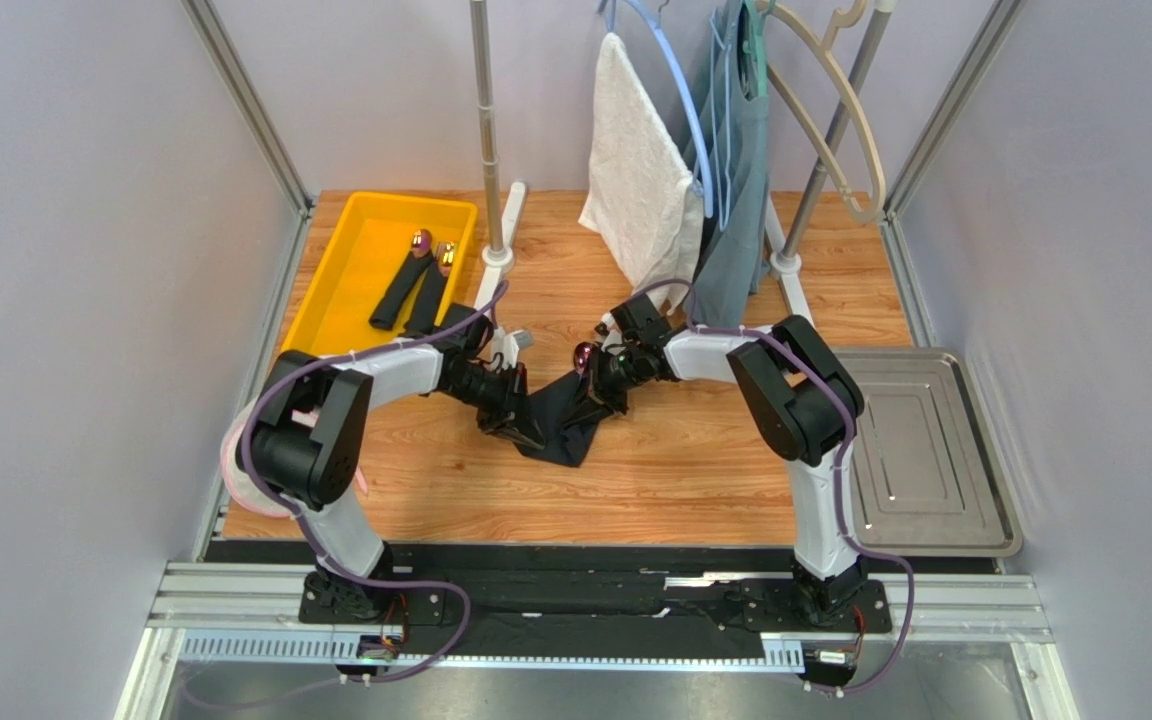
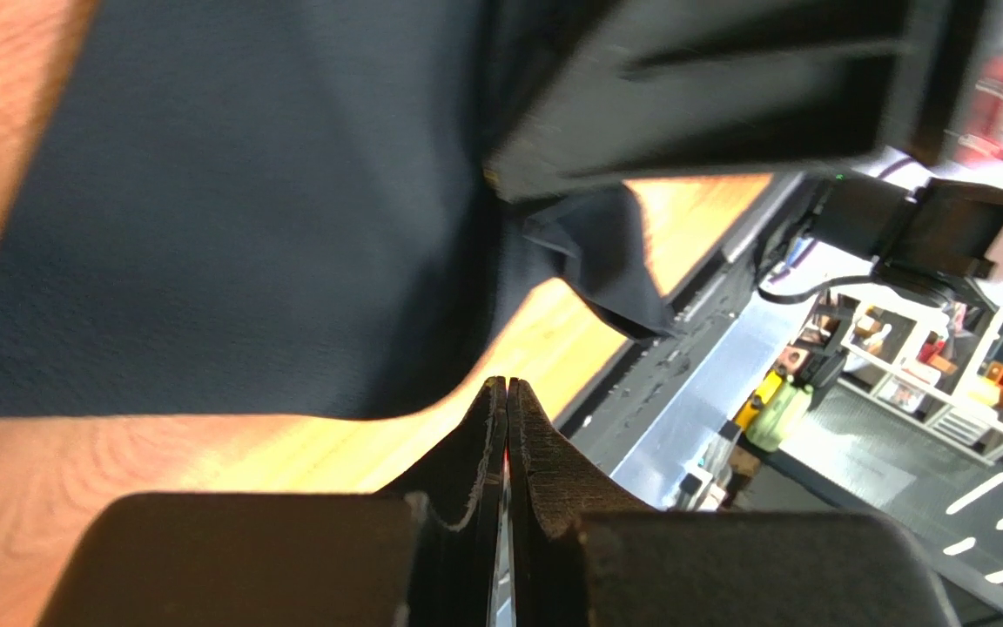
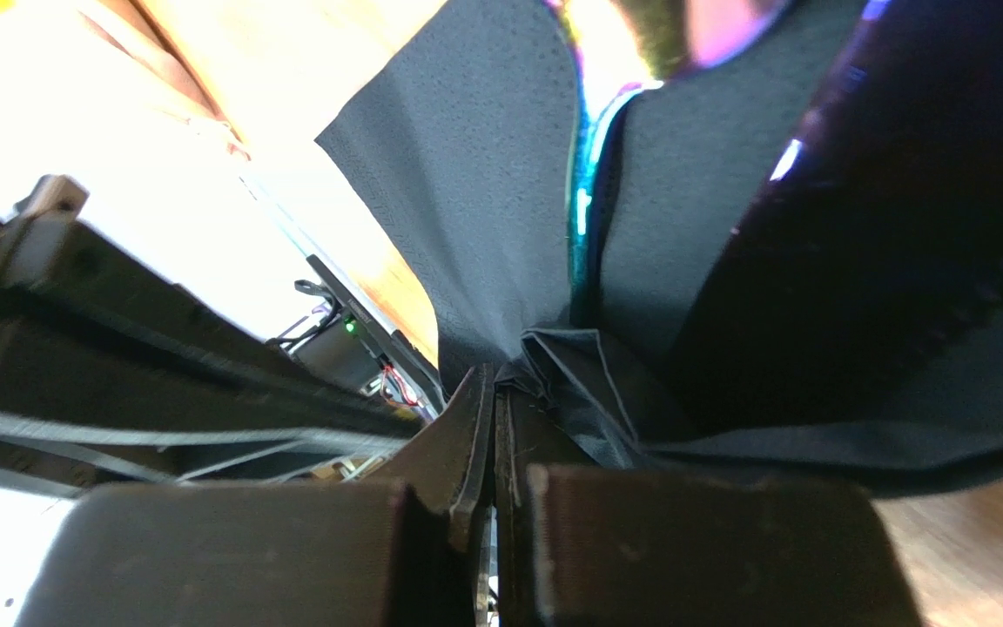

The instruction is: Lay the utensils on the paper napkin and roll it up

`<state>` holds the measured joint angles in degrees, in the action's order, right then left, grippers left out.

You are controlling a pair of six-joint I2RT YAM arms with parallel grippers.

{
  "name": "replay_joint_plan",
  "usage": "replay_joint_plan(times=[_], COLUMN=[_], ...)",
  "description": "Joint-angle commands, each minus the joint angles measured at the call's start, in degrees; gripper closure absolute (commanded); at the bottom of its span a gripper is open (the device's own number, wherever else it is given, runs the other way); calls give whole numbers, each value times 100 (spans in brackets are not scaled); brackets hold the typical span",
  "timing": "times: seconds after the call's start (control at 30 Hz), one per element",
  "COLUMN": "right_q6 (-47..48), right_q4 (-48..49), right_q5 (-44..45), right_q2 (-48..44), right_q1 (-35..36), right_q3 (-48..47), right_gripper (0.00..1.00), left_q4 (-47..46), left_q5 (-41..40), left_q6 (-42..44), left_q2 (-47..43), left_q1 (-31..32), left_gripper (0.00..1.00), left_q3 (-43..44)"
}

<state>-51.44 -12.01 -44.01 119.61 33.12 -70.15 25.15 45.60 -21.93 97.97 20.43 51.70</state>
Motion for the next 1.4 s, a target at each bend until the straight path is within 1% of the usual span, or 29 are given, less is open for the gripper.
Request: replay_joint_plan(times=[0.0, 0.37, 0.73, 0.83, 0.87, 0.93, 0.97, 1.13, 1.2, 1.37], right_q6=[-103, -42, -33, -76, -77, -42, -33, 37, 55, 99], right_q4=[146, -82, -179, -161, -161, -152, -161, -161, -170, -205], right_q5=[112, 217, 525, 551, 560, 569, 569, 586, 586, 586], right_q2=[-122, -26, 273, 387, 448, 484, 502, 519, 545, 554], right_q1=[124, 229, 379, 423, 423, 432, 423, 423, 432, 432], right_q3=[-218, -473, -666, -745, -754, -781, -772, -763, -781, -781], right_gripper=[100, 99, 98, 98, 98, 98, 98, 98, 98, 97], left_q4=[131, 219, 175, 114, -52, -264, -439, -809, -1177, -1258], left_q5=[-148, -377, -359, -219, -71, 79, 176, 484, 651, 494], left_q6=[102, -4, -39, -56, -135, -223, -241, -179, -311, -399], left_q2=[327, 828, 855, 715, 532, 154, 13, -796, -885, -675], left_q1=[-39, -30, -30, -73, -117, -240, -284, -399, -390, -180], left_gripper=[94, 98, 99, 99, 98, 95, 92, 87, 84, 84], left_q3=[226, 428, 420, 376, 280, 87, 33, -230, -336, -275])
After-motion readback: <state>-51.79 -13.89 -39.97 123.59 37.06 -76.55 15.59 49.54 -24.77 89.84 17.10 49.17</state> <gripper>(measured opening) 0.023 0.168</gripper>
